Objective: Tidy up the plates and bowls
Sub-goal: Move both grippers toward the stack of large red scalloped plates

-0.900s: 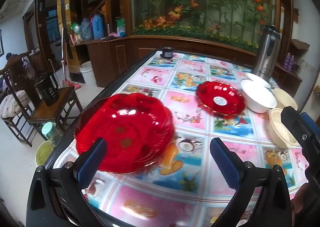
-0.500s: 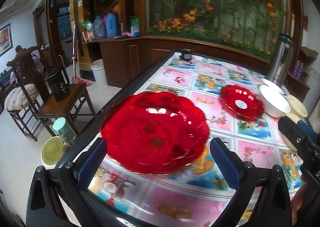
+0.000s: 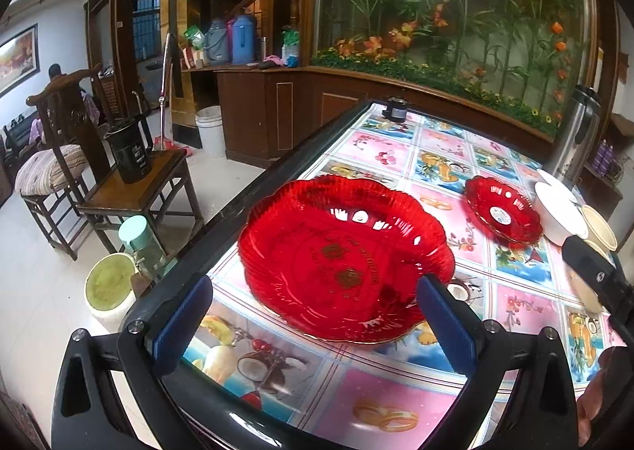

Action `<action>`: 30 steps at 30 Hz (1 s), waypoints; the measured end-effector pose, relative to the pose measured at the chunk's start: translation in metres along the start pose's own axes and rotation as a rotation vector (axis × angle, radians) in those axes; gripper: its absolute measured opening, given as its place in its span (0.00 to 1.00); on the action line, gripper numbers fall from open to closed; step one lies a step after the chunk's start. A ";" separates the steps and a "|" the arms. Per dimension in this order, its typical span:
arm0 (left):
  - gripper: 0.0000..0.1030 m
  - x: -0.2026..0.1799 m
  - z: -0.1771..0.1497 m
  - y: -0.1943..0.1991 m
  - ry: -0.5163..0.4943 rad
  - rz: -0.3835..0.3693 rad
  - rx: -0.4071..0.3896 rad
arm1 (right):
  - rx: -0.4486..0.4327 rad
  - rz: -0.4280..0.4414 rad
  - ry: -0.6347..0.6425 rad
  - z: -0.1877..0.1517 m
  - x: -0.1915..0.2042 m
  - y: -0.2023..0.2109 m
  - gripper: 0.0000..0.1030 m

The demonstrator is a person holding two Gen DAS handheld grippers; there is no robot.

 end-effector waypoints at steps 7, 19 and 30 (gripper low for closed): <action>1.00 0.015 0.004 -0.007 0.032 0.027 0.015 | 0.018 0.062 0.009 0.010 0.020 -0.013 1.00; 1.00 0.051 0.019 -0.022 0.113 0.078 0.028 | 0.089 0.100 -0.018 0.022 0.025 -0.045 1.00; 1.00 0.057 0.021 -0.030 0.138 0.074 0.043 | 0.128 0.132 -0.063 0.011 0.027 -0.060 1.00</action>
Point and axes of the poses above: each gripper's, at about its wrist camera, not at the fingertips, and y roughly against the way its jaws point, x to its left, z to its top, the point moved 5 cm from there along -y, roughly the way its jaws point, and after that the axes turned 15 degrees about y, right-handed, at the moved point
